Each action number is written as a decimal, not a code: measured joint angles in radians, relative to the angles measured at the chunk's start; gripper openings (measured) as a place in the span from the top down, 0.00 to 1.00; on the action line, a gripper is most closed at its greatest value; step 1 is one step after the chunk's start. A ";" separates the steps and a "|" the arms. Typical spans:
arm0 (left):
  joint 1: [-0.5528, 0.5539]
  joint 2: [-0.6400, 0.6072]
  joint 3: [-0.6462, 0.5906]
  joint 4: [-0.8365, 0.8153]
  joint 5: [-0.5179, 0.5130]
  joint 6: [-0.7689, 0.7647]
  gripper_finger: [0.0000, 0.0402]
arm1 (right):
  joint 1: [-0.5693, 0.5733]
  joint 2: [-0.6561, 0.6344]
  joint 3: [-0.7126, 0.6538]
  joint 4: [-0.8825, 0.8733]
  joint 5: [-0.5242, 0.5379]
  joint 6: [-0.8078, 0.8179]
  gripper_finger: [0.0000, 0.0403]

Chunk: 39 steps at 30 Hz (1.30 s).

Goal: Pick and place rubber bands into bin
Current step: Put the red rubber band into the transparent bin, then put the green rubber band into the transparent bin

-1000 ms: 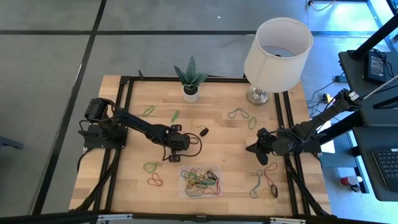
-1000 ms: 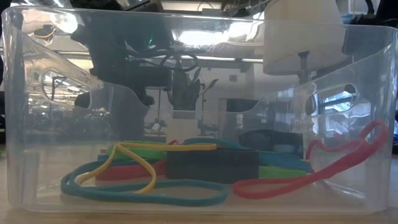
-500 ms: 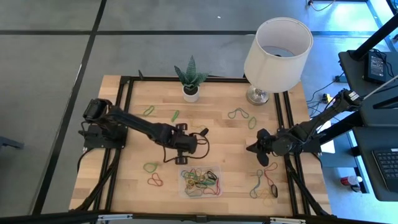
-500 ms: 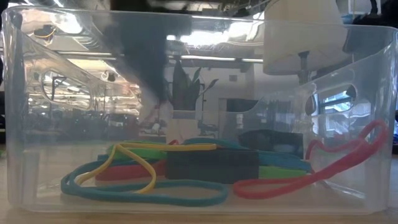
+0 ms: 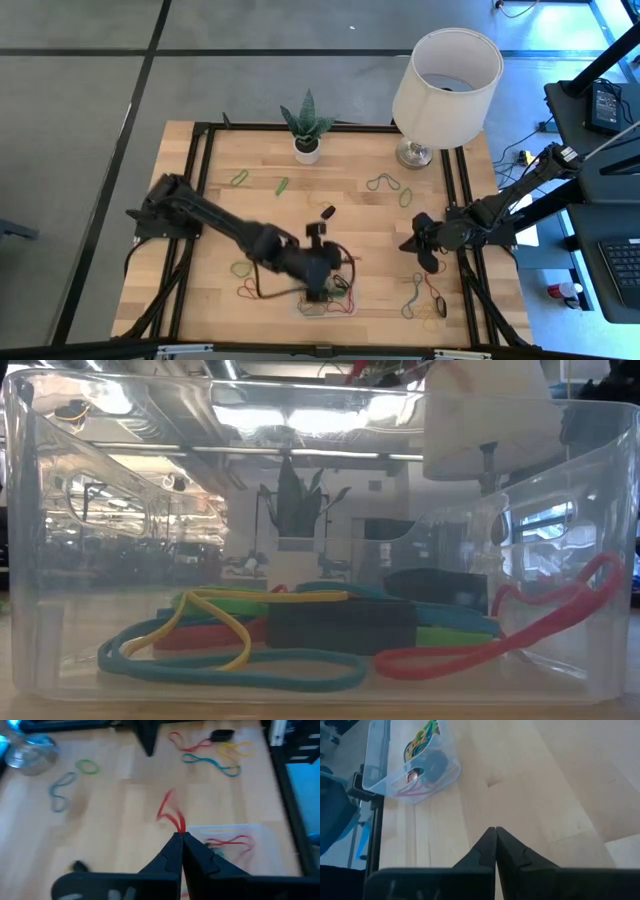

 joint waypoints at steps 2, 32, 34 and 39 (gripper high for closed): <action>-0.024 0.057 0.054 -0.003 -0.005 -0.048 1.00 | 0.000 0.000 0.000 0.000 -0.014 -0.020 0.98; -0.103 0.305 0.143 -0.358 0.127 -0.769 0.96 | 0.000 0.000 0.000 0.000 -0.120 -0.132 0.98; -0.100 0.305 0.143 -0.358 0.127 -0.777 0.92 | 0.000 0.000 0.000 0.000 -0.119 -0.134 0.98; -0.087 0.300 0.143 -0.355 0.127 -0.801 0.80 | 0.000 0.000 0.000 0.000 -0.117 -0.133 0.98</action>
